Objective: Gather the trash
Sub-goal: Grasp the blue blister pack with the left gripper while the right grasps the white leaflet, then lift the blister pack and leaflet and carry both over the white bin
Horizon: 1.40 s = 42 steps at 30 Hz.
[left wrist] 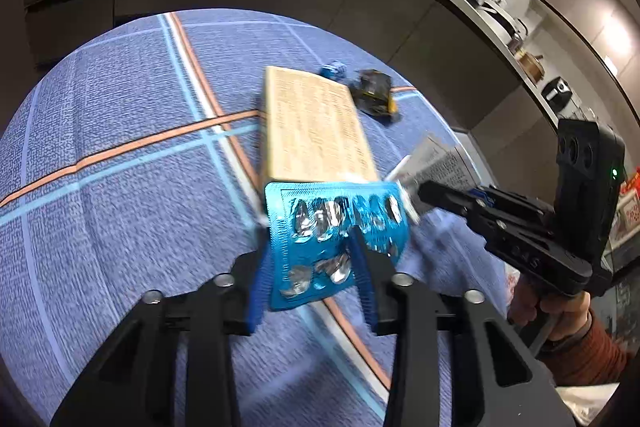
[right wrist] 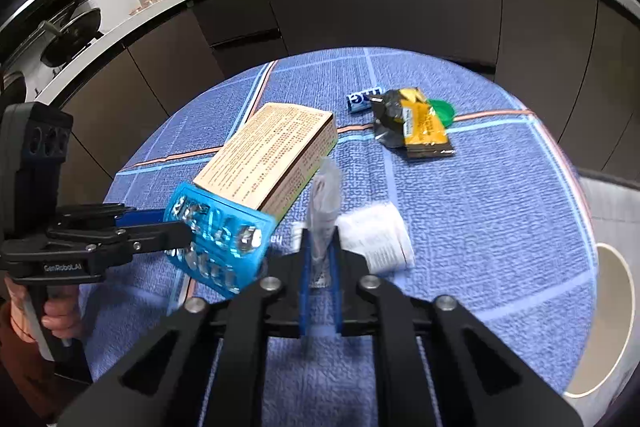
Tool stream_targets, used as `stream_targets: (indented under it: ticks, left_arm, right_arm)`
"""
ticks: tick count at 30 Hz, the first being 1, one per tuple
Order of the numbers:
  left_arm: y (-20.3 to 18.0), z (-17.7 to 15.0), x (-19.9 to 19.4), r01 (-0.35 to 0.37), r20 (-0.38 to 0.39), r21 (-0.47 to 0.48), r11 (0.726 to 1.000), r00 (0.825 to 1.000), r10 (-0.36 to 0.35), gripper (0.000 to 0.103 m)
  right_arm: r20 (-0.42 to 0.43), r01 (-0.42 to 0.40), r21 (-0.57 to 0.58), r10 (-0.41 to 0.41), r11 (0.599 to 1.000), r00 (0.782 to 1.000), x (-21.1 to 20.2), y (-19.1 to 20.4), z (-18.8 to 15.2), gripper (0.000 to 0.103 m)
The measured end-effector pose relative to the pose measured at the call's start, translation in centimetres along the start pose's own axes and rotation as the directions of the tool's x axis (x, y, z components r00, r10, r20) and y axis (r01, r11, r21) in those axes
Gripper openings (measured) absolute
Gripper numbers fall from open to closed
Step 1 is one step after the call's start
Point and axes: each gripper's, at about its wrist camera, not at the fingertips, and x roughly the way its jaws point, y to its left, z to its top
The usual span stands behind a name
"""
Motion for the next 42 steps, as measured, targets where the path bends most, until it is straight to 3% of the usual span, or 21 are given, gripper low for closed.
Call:
stream_targets:
  ticks: [14, 16, 18, 23, 25, 32, 33, 35, 42]
  left_arm:
    - [-6.3, -1.1, -2.0, 0.016, 0.031, 0.101, 0.995, 0.999, -0.019, 0.028]
    - [-6.9, -0.9, -1.4, 0.002, 0.025, 0.111, 0.994, 1.0, -0.005, 0.035]
    - [-7.3, -0.7, -0.8, -0.03, 0.024, 0.106, 0.994, 0.999, 0.027, 0.051]
    - [-7.8, -0.4, 0.9, -0.037, -0.009, 0.093, 0.995, 0.999, 0.038, 0.051]
    - [-7.5, -0.4, 1.4, -0.04, -0.023, 0.09, 0.995, 0.999, 0.042, 0.045]
    - [-6.6, -0.2, 2.8, -0.03, -0.051, 0.018, 0.999, 0.998, 0.031, 0.043]
    - [-6.6, -0.2, 2.9, -0.032, -0.048, 0.011, 0.999, 0.998, 0.033, 0.029]
    - [-6.5, -0.2, 3.0, -0.029, -0.055, 0.005, 1.0, 0.998, 0.03, 0.014]
    - [-7.7, -0.2, 2.3, -0.023, -0.013, 0.014, 1.0, 1.0, 0.023, 0.007]
  right_arm:
    - [0.046, 0.035, 0.018, -0.036, 0.999, 0.998, -4.6, -2.2, -2.4, 0.007]
    - [0.051, 0.042, 0.026, -0.043, 0.999, 0.998, -5.2, -2.5, -2.9, 0.007]
    - [0.055, 0.037, 0.038, -0.039, 0.999, 0.998, -5.6, -2.9, -3.2, 0.007]
    - [0.063, 0.035, 0.05, -0.038, 0.998, 0.997, -6.4, -3.5, -3.7, 0.007]
    - [0.067, 0.035, 0.049, -0.039, 0.998, 0.997, -6.5, -3.6, -3.7, 0.007]
    - [0.073, 0.032, 0.062, -0.036, 0.998, 0.997, -6.6, -3.9, -3.8, 0.007]
    - [0.074, 0.033, 0.063, -0.038, 0.997, 0.997, -6.7, -4.1, -3.8, 0.007]
    - [0.075, 0.034, 0.069, -0.039, 0.997, 0.996, -6.8, -4.2, -3.8, 0.007]
    - [0.088, 0.04, 0.084, -0.047, 0.996, 0.995, -7.3, -4.7, -3.8, 0.007]
